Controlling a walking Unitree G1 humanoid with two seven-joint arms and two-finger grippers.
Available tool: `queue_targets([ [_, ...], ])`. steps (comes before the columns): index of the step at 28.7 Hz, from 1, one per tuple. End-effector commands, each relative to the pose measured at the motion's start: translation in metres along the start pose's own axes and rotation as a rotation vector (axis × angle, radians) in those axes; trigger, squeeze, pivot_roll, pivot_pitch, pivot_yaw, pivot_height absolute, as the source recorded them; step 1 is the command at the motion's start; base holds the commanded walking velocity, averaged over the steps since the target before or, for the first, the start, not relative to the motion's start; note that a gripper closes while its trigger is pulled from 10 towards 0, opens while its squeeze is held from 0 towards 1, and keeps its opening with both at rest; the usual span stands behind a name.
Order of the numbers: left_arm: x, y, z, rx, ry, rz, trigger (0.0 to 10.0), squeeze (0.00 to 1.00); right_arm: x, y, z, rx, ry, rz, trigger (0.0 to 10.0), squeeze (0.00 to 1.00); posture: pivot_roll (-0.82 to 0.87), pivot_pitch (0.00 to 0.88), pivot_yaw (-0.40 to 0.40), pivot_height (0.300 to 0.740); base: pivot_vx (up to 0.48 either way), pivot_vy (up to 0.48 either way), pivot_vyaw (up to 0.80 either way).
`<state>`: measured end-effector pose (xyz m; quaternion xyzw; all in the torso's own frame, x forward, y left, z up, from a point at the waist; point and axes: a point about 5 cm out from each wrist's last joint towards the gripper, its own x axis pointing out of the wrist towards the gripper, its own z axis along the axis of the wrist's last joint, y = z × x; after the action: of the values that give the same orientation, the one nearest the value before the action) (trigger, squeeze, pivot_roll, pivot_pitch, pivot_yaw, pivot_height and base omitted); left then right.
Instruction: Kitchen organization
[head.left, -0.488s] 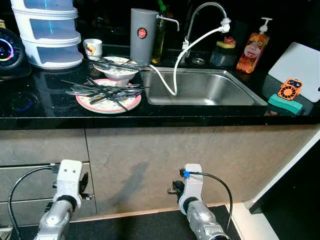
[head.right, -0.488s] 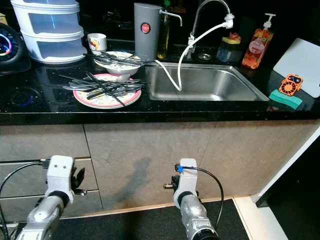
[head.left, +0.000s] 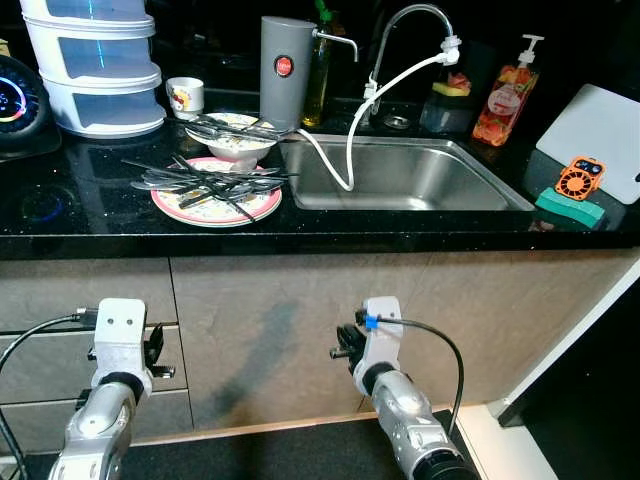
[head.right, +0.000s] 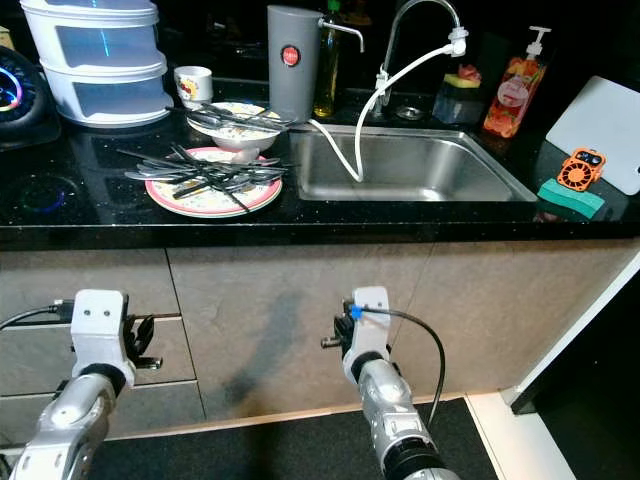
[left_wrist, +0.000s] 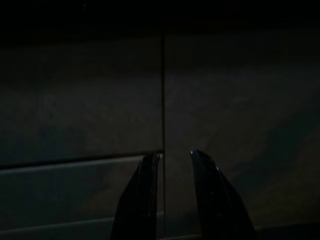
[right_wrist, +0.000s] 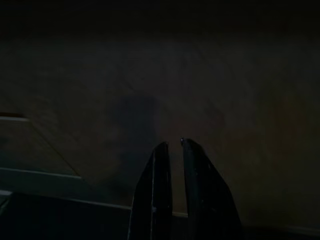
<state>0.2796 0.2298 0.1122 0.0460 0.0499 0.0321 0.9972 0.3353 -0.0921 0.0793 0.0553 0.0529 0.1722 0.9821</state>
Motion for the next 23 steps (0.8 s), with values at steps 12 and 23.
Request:
queue_targets([
  [12,-0.020,-0.013,0.040,-0.071,-0.181,-0.029,10.0,0.00,-0.006,0.006,0.051,0.050,-0.207,-0.013,10.0,0.00,0.00,0.090,-0.098,0.740,0.000,0.000,0.00],
  [23,-0.023,-0.001,0.053,-0.006,-0.184,0.014,10.0,0.00,-0.009,-0.018,0.070,0.053,-0.222,-0.110,10.0,0.00,0.00,0.108,-0.094,0.740,0.000,0.000,0.00],
])
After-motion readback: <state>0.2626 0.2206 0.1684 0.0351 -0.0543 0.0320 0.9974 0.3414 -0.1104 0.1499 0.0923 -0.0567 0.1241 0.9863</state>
